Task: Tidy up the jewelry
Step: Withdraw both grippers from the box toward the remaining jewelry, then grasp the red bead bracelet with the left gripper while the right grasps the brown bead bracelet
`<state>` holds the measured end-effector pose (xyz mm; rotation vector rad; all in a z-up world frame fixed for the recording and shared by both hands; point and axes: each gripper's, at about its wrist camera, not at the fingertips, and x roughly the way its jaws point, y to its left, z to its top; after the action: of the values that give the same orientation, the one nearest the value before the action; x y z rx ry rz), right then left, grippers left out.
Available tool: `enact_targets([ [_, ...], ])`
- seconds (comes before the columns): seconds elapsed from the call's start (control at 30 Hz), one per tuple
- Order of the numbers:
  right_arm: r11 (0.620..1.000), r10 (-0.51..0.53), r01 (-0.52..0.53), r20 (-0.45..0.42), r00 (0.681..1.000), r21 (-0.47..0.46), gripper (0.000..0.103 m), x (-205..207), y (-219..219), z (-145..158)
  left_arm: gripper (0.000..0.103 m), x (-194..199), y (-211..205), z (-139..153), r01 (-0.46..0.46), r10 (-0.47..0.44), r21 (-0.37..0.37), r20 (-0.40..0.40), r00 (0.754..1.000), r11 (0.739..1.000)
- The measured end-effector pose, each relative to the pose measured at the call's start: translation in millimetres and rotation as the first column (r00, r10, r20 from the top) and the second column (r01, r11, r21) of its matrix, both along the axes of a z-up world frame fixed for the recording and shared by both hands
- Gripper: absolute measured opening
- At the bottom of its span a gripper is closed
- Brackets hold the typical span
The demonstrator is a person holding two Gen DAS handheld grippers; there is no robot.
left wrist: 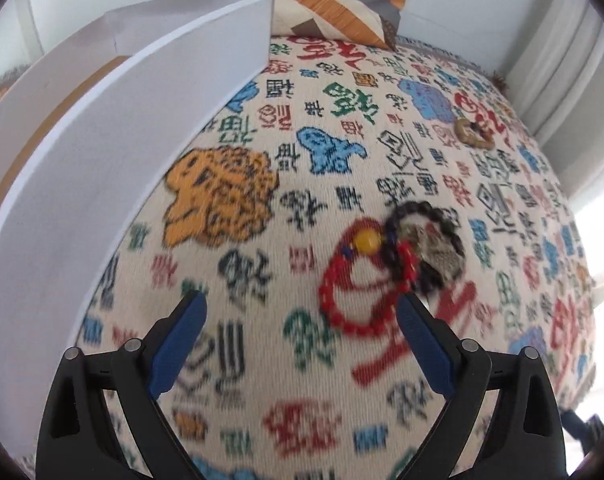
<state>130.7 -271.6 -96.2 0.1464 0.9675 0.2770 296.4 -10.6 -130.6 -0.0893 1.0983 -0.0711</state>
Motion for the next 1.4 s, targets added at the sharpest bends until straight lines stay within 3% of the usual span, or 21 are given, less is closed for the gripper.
enact_targets([
  [0.13, 1.0, 0.003, -0.003, -0.02, 1.0, 0.011, 0.064, 1.7, -5.0, -0.5, 0.094, 16.4, -7.7, -28.3, -0.008, 0.012, 0.103, -0.037, 0.999, 0.995],
  [0.23, 0.999, 0.028, -0.028, -0.027, 0.999, 0.021, 0.064, 9.5, -14.1, 10.5, 0.095, 7.0, -7.7, -30.3, 0.001, 0.0, 0.164, -0.006, 1.0, 0.986],
  [0.4, 0.997, 0.064, -0.064, 0.014, 0.998, -0.034, 0.064, 51.3, -35.5, 47.6, 0.095, -17.0, 25.2, -32.7, -0.079, 0.084, 0.147, -0.028, 0.996, 0.986],
  [0.53, 0.997, 0.07, -0.07, -0.002, 0.998, -0.029, 0.064, 126.8, -51.7, 53.8, 0.096, -41.9, 45.2, -32.7, -0.116, 0.122, 0.098, -0.056, 0.991, 0.988],
  [0.77, 0.996, -0.083, 0.078, -0.109, 0.991, -0.05, 0.064, 313.5, -70.8, -7.8, 0.097, -75.1, 48.1, -33.7, -0.102, 0.107, 0.072, -0.074, 0.991, 0.992],
  [0.97, 0.986, -0.142, 0.128, -0.124, 0.982, -0.11, 0.064, 376.9, -43.4, -45.9, 0.099, -91.3, 46.1, -33.7, -0.083, 0.089, 0.077, -0.073, 0.993, 0.994],
  [1.03, 0.975, -0.135, 0.121, -0.067, 0.989, -0.186, 0.064, 378.6, -33.3, -46.2, 0.099, -93.7, 45.9, -33.7, -0.072, 0.078, 0.08, -0.076, 0.994, 0.994],
  [1.13, 0.958, -0.091, 0.072, -0.055, 0.994, -0.278, 0.064, 372.1, -24.5, -48.8, 0.099, -98.4, 47.2, -32.7, -0.054, 0.06, 0.076, -0.079, 0.995, 0.996],
  [1.4, 0.954, -0.033, -0.018, -0.166, 0.986, -0.298, 0.064, 299.2, -42.6, -43.9, 0.099, -127.3, 53.4, -28.5, -0.033, 0.037, 0.065, -0.067, 0.997, 0.997],
])
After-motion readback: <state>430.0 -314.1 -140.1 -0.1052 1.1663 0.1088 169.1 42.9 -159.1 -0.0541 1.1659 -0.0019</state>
